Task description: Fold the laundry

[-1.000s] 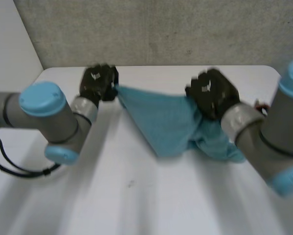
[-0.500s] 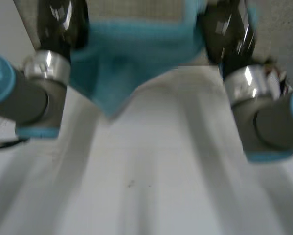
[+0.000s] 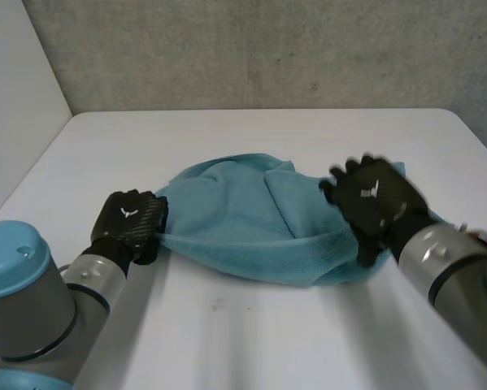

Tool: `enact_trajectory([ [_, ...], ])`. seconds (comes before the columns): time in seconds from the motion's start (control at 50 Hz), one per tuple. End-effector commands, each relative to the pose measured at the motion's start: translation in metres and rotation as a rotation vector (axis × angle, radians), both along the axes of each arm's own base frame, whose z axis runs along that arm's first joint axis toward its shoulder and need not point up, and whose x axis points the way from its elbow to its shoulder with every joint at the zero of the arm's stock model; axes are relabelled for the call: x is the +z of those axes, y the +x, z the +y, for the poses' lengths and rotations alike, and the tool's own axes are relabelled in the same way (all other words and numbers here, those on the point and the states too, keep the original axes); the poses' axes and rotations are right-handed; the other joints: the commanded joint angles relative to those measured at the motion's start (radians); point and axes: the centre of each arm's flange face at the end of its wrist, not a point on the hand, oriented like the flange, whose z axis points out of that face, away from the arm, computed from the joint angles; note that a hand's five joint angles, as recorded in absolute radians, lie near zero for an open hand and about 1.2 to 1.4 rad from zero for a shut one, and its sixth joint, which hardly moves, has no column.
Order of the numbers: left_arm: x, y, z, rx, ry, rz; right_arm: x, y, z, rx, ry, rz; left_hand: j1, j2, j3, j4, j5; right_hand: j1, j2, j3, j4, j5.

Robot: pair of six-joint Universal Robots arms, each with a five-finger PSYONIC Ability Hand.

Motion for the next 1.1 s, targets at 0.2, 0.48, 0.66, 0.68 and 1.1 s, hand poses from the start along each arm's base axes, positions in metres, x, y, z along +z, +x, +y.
enact_trajectory([
  [0.2,0.012,0.005,0.030,-0.038,-0.017,-0.054,-0.004,0.030,-0.076,0.170,0.127,0.096,0.247,0.198,0.203,0.200,0.270,0.029,0.012,0.020,0.002,-0.005],
  [0.48,0.012,0.012,0.019,-0.001,-0.029,-0.072,-0.018,-0.025,-0.145,-0.110,0.214,0.180,0.247,0.198,0.203,0.200,0.270,0.226,0.209,0.217,0.199,0.192],
  [0.66,0.011,0.017,0.013,0.022,-0.025,-0.073,-0.035,-0.092,-0.171,-0.239,0.368,0.050,0.247,0.198,0.203,0.200,0.270,0.223,0.206,0.214,0.196,0.189],
  [0.68,0.011,0.017,0.012,0.024,-0.026,-0.071,-0.035,-0.097,-0.173,-0.246,0.382,0.024,0.247,0.198,0.203,0.200,0.270,0.226,0.209,0.217,0.199,0.192],
  [1.1,0.007,0.017,0.005,0.033,-0.014,-0.076,-0.079,-0.135,-0.204,-0.297,0.470,-0.376,0.247,0.198,0.203,0.200,0.270,0.326,0.309,0.317,0.299,0.292],
])
